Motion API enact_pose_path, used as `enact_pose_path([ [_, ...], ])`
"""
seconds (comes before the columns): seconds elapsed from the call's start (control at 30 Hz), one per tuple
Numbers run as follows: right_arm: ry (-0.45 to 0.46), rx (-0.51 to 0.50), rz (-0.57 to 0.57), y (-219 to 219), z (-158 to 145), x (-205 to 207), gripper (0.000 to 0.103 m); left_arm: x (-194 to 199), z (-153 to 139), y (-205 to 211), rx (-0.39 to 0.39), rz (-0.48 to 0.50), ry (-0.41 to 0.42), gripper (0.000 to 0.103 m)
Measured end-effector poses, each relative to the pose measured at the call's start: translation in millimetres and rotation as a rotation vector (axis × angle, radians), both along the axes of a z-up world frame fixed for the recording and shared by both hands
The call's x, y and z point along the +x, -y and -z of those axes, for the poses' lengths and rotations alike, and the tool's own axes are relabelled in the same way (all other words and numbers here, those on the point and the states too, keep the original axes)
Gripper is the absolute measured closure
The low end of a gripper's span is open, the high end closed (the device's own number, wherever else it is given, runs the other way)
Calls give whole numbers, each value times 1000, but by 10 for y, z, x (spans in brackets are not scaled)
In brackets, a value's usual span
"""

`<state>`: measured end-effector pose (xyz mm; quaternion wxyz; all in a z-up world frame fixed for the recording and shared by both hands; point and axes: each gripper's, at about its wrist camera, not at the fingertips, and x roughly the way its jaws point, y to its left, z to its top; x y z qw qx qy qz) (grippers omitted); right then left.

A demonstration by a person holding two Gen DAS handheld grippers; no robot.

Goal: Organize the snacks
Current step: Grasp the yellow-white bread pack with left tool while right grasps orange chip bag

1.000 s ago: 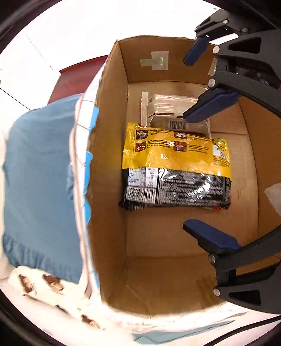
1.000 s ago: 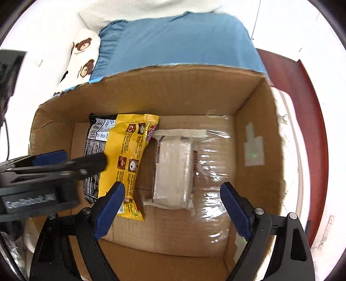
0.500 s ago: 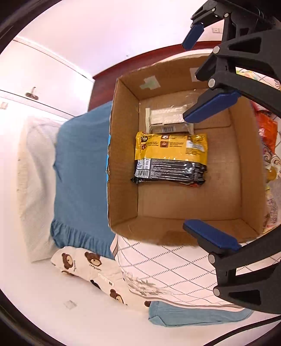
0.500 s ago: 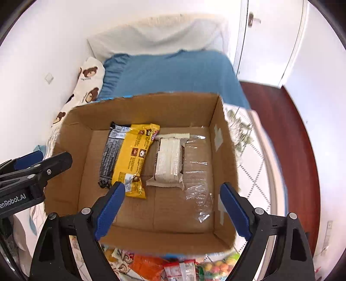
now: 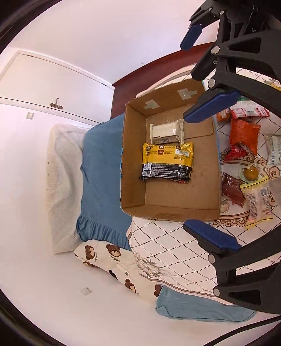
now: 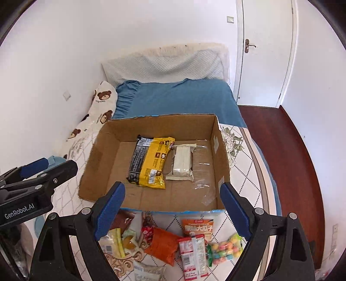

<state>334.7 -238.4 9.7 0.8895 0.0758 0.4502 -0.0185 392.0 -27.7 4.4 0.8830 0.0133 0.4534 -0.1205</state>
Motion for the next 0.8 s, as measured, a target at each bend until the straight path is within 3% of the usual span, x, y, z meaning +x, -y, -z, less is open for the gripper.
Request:
enact_pose_path([
  [0.17, -17, 58, 17, 14, -12, -257, 11, -234, 31, -75, 17, -4, -3, 12],
  [0.27, -79, 88, 32, 32, 190, -360, 11, -329, 258, -154, 40, -9, -68, 12],
  [0.4, -206, 154, 53, 43, 695, -457, 11, -378, 822, -283, 88, -11, -218, 12],
  [0.6, -380, 249, 74, 3, 1480, -533, 11, -456, 1797, -599, 80, -83, -470, 12],
  [0.7, -428, 250, 79, -50, 1731, -534, 11, -400, 2242, -833, -48, -176, -654, 12],
  [0.8, -449, 256, 86, -84, 1851, -503, 11, -333, 2548, -1106, -251, -337, -780, 13],
])
